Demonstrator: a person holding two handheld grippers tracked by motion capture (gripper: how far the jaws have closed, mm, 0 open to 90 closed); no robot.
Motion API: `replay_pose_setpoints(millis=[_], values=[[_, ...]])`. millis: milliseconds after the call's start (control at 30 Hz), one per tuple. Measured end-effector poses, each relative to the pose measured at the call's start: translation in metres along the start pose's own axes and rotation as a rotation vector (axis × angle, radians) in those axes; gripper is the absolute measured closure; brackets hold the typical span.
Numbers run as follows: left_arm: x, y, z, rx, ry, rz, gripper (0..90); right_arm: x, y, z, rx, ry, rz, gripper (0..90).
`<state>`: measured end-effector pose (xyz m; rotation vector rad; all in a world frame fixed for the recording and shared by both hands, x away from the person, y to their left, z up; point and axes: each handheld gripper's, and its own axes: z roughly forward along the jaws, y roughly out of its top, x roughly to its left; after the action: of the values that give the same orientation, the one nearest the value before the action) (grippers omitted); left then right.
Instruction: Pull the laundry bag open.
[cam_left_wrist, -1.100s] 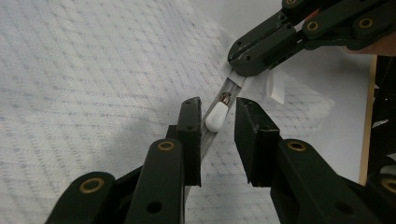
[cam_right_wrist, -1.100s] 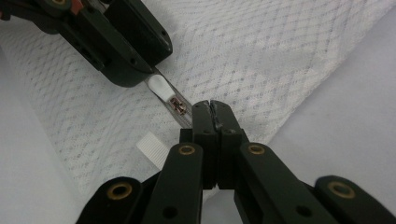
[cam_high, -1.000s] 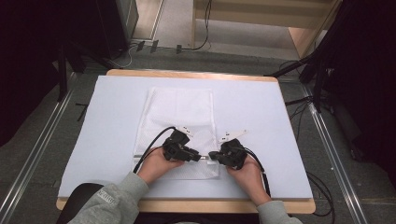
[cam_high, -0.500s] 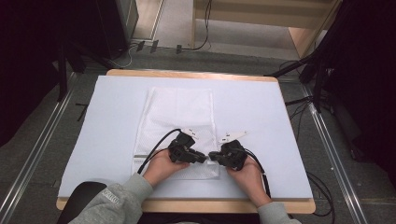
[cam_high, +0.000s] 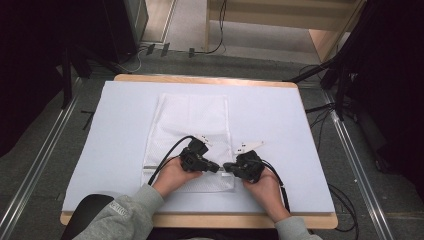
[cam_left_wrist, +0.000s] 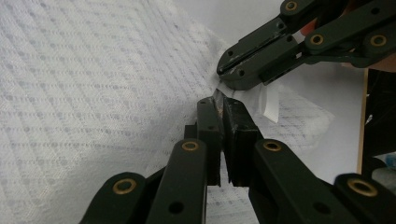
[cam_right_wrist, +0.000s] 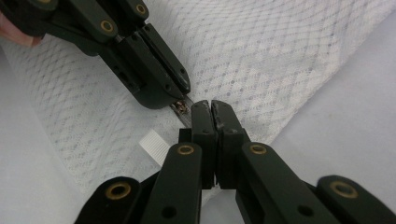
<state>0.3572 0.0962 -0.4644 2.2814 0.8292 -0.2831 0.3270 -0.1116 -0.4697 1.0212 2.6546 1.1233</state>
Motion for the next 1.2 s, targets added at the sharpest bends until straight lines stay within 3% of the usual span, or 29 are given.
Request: replay_pose_setpoints(millis=[367,533,667,800,1200], values=[[0.009,0.0,-0.005,0.004,-0.064,-0.055,87.8,0.0,-0.002,0.001,-0.011,0.01,-0.017,90.0],[0.01,0.0,-0.007,0.009,-0.066,-0.063,87.9,-0.001,-0.003,0.001,-0.021,0.019,-0.022,90.0],[0.016,-0.002,-0.012,0.005,-0.082,-0.093,87.9,-0.001,-0.004,0.001,-0.03,0.022,-0.028,90.0],[0.015,-0.003,-0.014,0.016,-0.074,-0.074,87.9,-0.003,-0.004,0.001,-0.035,0.029,-0.028,90.0],[0.018,-0.008,-0.027,0.016,-0.07,-0.074,87.9,-0.003,-0.005,0.0,-0.032,0.026,-0.029,90.0]])
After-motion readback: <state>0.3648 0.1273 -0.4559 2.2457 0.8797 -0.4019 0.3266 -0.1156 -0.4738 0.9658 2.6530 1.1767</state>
